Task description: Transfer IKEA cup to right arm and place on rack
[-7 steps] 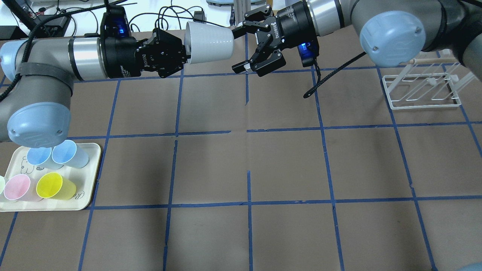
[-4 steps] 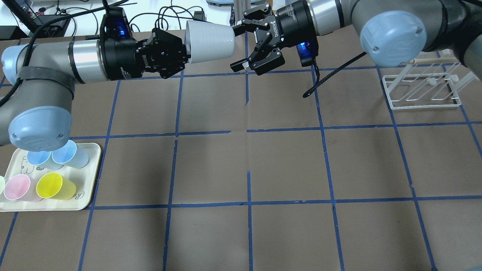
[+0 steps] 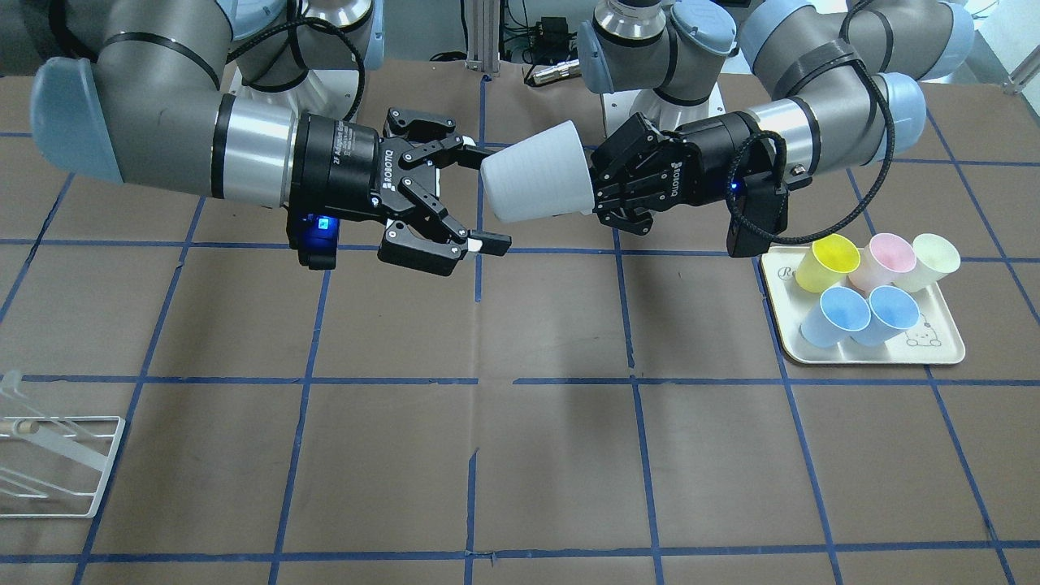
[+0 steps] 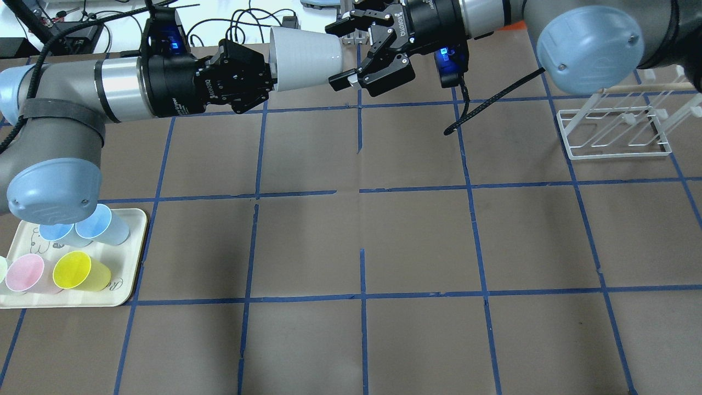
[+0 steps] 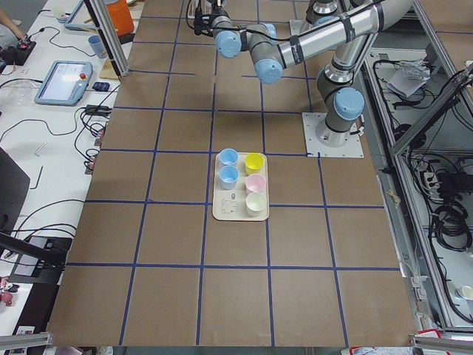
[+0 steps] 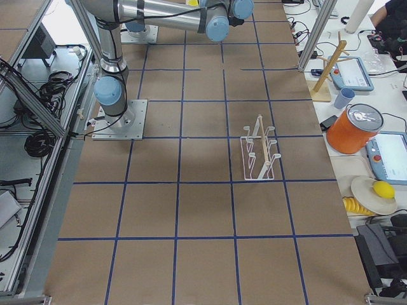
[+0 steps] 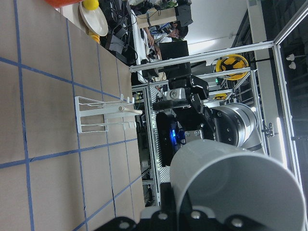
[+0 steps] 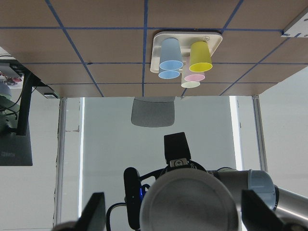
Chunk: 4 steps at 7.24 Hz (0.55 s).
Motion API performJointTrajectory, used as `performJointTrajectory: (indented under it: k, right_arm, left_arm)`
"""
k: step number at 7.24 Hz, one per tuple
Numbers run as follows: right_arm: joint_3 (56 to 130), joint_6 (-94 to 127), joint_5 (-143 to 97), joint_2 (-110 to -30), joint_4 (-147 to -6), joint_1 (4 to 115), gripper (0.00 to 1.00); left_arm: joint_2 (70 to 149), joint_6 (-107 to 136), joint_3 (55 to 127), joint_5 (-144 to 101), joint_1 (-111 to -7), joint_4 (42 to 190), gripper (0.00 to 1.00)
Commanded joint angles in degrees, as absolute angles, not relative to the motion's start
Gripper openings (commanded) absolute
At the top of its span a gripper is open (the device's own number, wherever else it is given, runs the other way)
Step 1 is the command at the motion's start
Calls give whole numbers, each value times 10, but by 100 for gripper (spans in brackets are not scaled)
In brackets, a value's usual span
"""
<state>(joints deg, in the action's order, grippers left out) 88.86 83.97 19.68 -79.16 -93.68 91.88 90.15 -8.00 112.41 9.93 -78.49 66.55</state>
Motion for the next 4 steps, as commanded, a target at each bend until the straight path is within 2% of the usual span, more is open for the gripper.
performJointTrajectory:
  k: [1, 2, 3, 4]
  right_arm:
    - [891, 855, 194, -798, -937, 937, 100]
    - [891, 860, 193, -798, -938, 941, 100]
    - [891, 857, 192, -797, -939, 941, 58]
    - [890, 856, 192, -797, -939, 940, 14]
  left_arm:
    - [900, -81, 1124, 99, -785, 666, 0]
    - [899, -81, 1124, 99, -785, 666, 0]
    - [899, -81, 1124, 99, -785, 666, 0]
    - [899, -74, 1125, 98, -785, 667, 53]
